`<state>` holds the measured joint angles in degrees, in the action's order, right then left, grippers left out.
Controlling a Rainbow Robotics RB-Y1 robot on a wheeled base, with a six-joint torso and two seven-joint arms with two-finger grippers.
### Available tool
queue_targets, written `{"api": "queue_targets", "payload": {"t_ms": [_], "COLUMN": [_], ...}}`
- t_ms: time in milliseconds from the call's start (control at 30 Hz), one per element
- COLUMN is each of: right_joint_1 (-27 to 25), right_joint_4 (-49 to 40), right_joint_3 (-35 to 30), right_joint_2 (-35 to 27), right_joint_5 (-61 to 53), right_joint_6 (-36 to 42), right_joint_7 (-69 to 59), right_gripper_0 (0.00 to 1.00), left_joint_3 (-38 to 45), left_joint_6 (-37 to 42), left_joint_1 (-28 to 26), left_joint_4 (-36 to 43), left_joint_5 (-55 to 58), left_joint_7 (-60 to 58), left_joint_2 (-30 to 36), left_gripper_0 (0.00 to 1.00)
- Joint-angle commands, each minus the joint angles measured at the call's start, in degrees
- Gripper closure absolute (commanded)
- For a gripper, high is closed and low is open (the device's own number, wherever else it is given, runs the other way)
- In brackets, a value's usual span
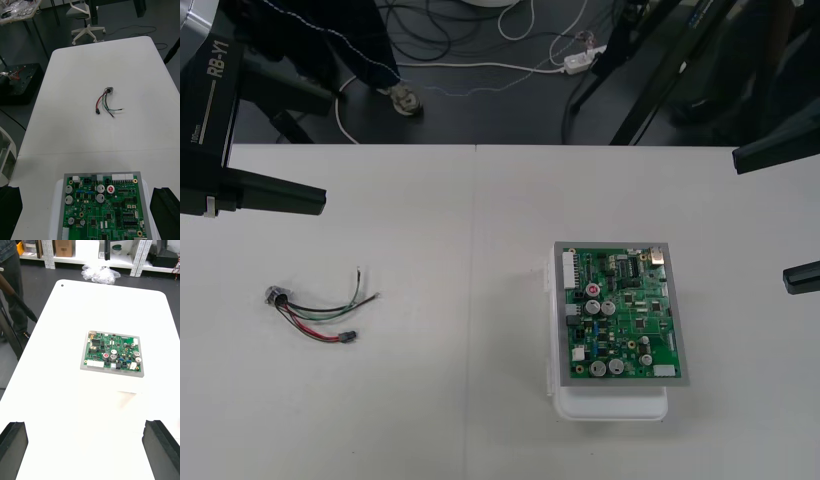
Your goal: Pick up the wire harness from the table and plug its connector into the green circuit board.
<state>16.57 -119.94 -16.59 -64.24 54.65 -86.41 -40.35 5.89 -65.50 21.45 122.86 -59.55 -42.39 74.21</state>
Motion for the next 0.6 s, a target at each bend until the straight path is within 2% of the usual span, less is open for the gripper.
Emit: {"api": "queue_targets", "payload": {"t_ms": [33,600], "right_joint_1": [-0.1,-0.1], "right_joint_4": [-0.3,-0.3], "right_joint_3": [-1.9,-1.9], "right_joint_2": [-1.1,-1.1], "right_joint_5": [-0.2,-0.2], "right_joint_6": [0.5,0.5], "right_joint_7": [0.9,0.9], "right_gripper_0": [0.0,0.0], "left_joint_3": [-0.4,-0.4], "left_joint_6": [2.9,2.9], "left_joint_1": [0.3,0.3], "left_joint_4": [0.0,0.0], "left_joint_5": [0.8,0.8], "left_joint_7": [3.0,3.0], "left_joint_2": [1.2,1.2], "left_gripper_0": [0.1,0.1]}}
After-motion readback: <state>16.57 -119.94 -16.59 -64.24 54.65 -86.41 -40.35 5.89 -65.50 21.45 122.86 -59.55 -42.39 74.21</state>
